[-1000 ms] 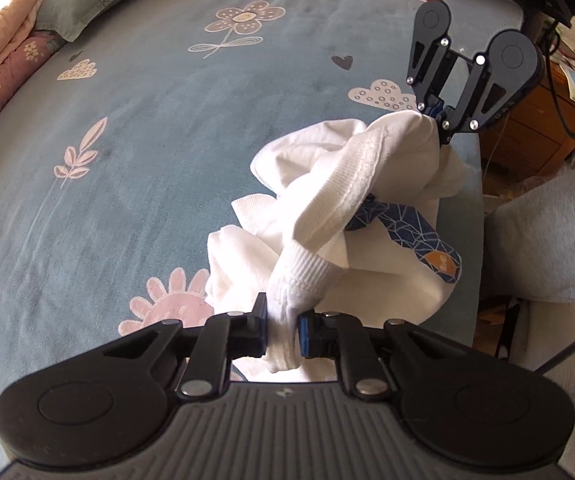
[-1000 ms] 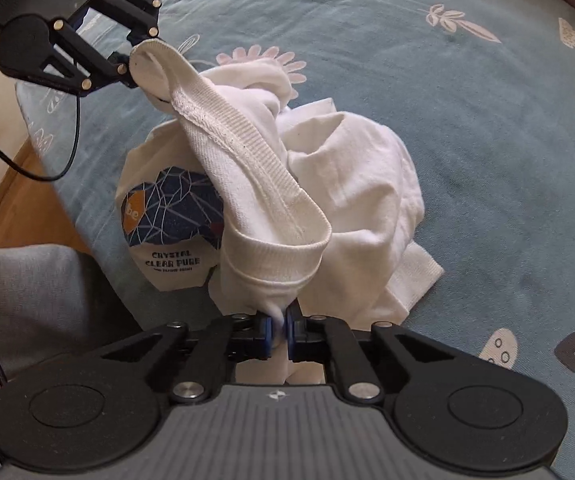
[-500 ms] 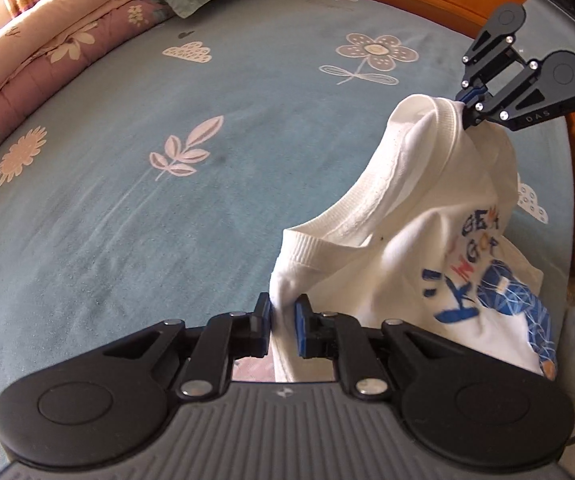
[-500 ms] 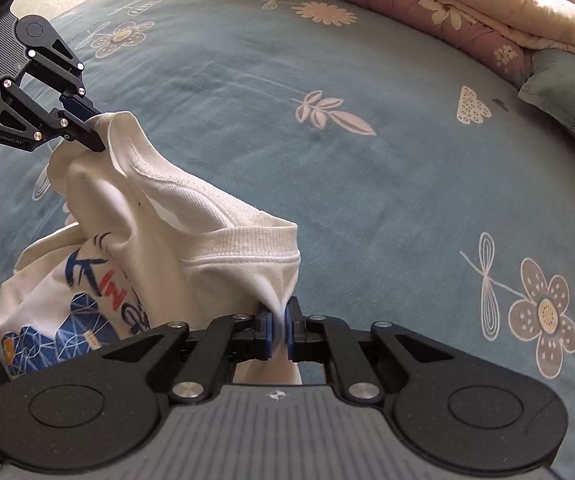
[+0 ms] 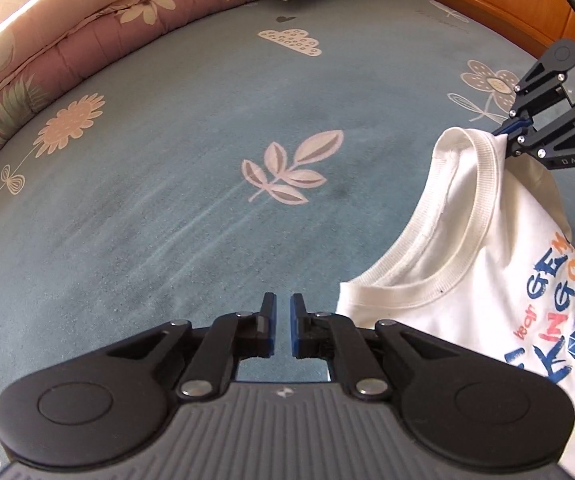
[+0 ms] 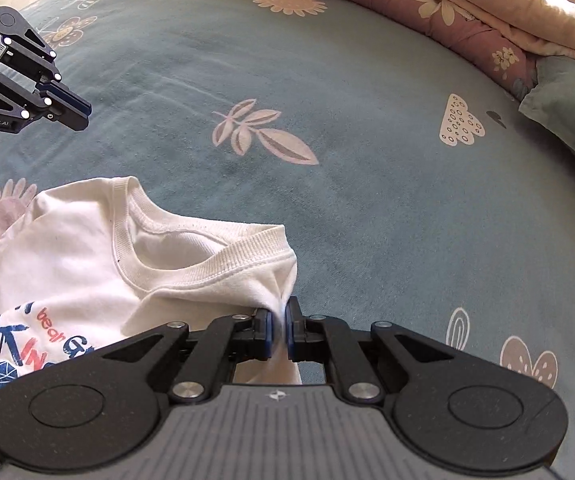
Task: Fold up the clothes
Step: 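Lift the sweatshirt with both grippers, shaking it open between them, then lower the sweatshirt onto the bed with both grippers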
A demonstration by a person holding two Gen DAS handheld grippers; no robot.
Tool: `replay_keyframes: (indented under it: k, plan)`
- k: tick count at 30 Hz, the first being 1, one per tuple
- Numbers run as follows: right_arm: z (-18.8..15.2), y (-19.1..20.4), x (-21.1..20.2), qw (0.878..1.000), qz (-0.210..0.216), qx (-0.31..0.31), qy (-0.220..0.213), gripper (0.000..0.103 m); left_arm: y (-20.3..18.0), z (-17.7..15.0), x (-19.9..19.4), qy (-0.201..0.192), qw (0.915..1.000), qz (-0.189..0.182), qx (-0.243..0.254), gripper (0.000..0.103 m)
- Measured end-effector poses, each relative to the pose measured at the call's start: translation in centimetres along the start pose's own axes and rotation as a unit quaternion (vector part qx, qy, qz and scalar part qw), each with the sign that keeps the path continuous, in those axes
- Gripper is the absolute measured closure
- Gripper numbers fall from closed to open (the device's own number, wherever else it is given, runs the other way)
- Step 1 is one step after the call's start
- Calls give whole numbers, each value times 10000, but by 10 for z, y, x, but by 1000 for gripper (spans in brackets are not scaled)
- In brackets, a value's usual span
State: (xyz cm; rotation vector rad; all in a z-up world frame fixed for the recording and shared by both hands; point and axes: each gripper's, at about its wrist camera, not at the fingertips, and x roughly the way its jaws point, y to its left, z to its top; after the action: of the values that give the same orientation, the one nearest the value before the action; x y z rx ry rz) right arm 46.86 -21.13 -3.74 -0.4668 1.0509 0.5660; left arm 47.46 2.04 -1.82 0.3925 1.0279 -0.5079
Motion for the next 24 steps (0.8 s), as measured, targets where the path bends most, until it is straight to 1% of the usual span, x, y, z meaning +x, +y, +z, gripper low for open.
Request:
replay_keyframes:
  k: [2,4,5,6,8,9,11,12,15,16,17,18,19,20,21,23,24]
  plan:
    - [6,-5,12,9999,-61,68,55,92,5,3,4,61,9997,-104,-210,98]
    - [5,-8,24,9995,31,205,247,91,5,-2,4,157,9990,-153,-386,97]
    - [3,-9,27,9992,77,268,294,85,5,-5,4,206,9985,-173,-470,94]
    - [0,-9,30,9988,122,332,341,83,4,-8,4,256,9979,-192,-555,93]
    - [-6,-11,19,9988,175,401,214,78,1,-19,0,400,9964,-224,-715,93]
    - [-11,-13,11,9988,211,431,129,71,0,-27,-2,482,9953,-208,-815,93]
    - [-22,-16,-5,9984,282,492,-42,64,-2,-45,-8,700,9908,-202,-1144,93]
    - [-28,-17,-12,9981,316,524,-87,63,-3,-53,-11,790,9876,-213,-1337,93]
    - [-48,-20,-29,9963,458,730,-69,62,-6,-82,-17,898,9763,-406,-1929,90]
    - [-55,-21,-32,9956,496,797,-39,61,-7,-91,-16,942,9721,-493,-2091,87]
    - [-62,-20,-35,9949,526,864,23,60,-8,-100,-15,991,9677,-585,-2243,82]
    - [-67,-17,-38,9947,502,898,60,60,-9,-109,-12,1019,9628,-698,-2403,81]
    - [-73,-14,-41,9945,471,929,93,59,-9,-116,-10,1006,9597,-822,-2491,80]
    - [-78,-11,-44,9943,440,959,127,58,-9,-123,-7,983,9571,-948,-2556,75]
    - [-83,-8,-47,9941,409,989,160,57,-8,-130,-4,960,9542,-1073,-2621,73]
    - [-92,0,-51,9929,349,1109,267,55,-6,-137,-4,874,9565,-1060,-2574,74]
    - [-96,4,-53,9916,321,1205,345,54,-2,-140,-5,809,9550,-1175,-2602,73]
